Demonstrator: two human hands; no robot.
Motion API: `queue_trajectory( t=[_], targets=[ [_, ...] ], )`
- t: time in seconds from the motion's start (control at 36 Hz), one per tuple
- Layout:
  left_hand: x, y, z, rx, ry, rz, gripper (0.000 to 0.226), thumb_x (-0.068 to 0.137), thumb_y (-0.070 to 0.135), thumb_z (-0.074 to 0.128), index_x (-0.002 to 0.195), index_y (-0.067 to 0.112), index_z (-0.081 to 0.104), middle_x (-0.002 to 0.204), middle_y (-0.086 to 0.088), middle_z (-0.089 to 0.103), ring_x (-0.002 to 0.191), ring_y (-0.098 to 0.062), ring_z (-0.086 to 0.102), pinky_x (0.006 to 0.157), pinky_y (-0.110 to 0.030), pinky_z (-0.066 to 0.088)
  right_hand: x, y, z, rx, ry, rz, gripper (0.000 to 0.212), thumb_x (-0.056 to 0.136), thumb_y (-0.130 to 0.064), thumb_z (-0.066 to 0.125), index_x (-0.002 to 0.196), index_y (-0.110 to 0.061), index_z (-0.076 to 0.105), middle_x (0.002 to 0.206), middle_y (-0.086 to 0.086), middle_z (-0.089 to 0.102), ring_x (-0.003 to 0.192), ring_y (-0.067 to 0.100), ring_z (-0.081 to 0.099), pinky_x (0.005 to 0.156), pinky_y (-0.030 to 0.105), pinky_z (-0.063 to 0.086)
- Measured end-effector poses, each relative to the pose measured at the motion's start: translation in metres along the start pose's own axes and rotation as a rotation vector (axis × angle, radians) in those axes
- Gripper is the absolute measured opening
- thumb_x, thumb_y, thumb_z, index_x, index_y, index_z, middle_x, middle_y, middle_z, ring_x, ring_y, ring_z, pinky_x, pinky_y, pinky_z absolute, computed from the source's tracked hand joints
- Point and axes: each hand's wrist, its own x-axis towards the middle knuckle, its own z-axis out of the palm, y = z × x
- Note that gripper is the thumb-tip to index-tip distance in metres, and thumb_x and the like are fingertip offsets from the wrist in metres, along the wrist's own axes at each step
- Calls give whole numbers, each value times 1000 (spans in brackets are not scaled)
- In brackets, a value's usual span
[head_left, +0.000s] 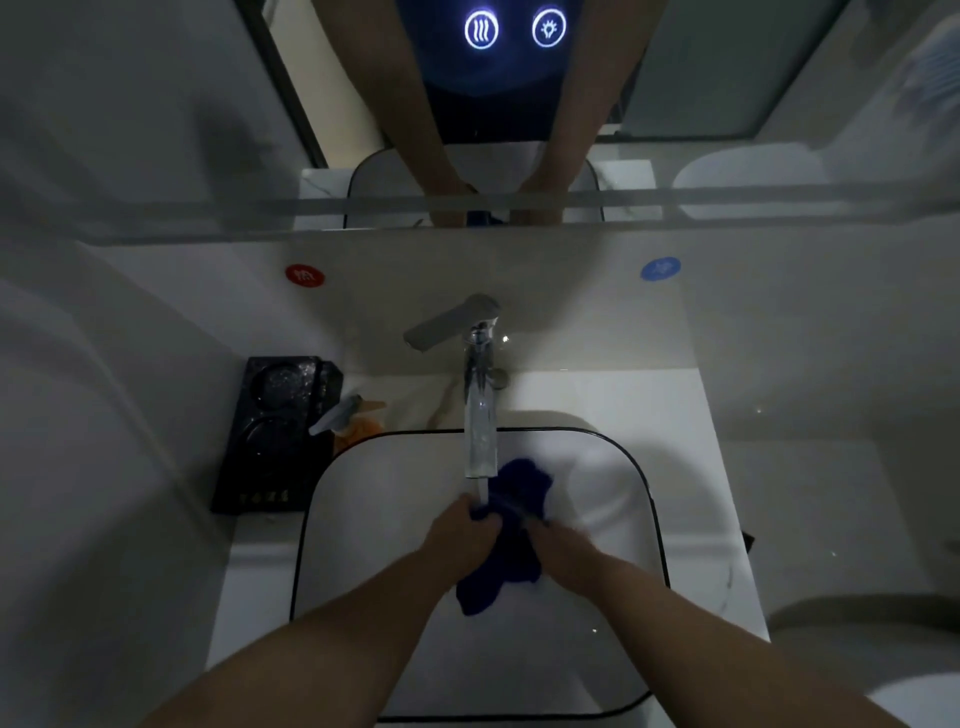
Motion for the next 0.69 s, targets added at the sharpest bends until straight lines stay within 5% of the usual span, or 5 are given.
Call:
queue_trajectory(
  t=[0.17,0.28,0.39,0.44,0.69],
  targets=[
    [-12,48,-12,-280,-25,-127,33,51,12,63,83,5,68,79,-13,71,73,-29,71,59,-29,55,-13,-31,-15,792,-231,135,74,94,-86,43,134,-28,67,131,16,73,114,36,71,86,45,58],
    [-14,52,-23,-392,45,-155,16,74,-7,66,88,1,68,84,-20,69,88,-42,72,76,-47,62,-14,-67,-13,1160,-377,136,70,93,-68,63,132,-12,75,116,21,79,109,38,72,85,48,62],
    [-29,33,-36,-552,81,-104,48,72,0,71,120,6,66,109,-23,72,92,-38,74,68,-39,59,-13,-103,-3,1046,-121,76,37,110,-31,53,119,1,70,108,20,73,96,32,70,90,37,59],
    [-40,25,-41,-571,93,-172,63,69,-1,66,130,3,54,115,-21,67,95,-39,70,67,-42,57,-13,-111,4,980,-47,52,31,111,-22,48,87,-7,60,77,13,68,67,23,67,60,21,55],
    [-71,24,-41,-947,-132,-337,37,85,22,47,111,8,68,106,-20,74,96,-38,69,93,-51,56,-24,-117,8,607,52,-98,28,90,-52,73,88,-24,74,87,3,76,78,22,73,64,32,58]
  ],
)
